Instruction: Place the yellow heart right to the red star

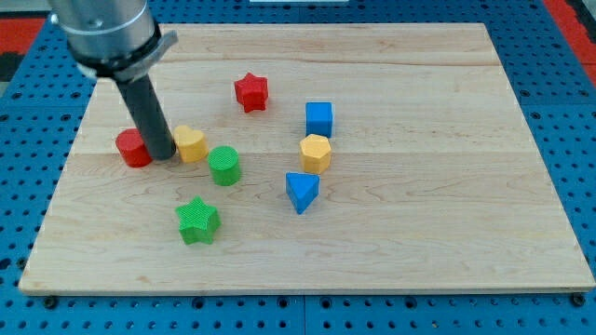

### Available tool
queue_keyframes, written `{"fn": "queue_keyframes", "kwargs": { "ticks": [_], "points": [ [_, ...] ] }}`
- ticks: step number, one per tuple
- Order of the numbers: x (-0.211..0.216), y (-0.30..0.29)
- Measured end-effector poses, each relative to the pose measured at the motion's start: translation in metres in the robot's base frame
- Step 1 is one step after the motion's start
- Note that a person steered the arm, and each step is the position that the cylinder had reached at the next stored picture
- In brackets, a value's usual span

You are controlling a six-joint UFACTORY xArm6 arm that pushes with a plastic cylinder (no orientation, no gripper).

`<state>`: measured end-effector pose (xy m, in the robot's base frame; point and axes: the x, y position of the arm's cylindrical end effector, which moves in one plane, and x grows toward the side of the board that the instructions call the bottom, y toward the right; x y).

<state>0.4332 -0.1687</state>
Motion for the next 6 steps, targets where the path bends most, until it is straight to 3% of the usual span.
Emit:
{"fn": "queue_keyframes", "kwargs": {
  "ticks": [1,3,4,6],
  "points": [
    [-0.011,0.032],
    [-0.004,0.041],
    [-0.032,0.072],
    [-0.024,0.098]
  ]
}}
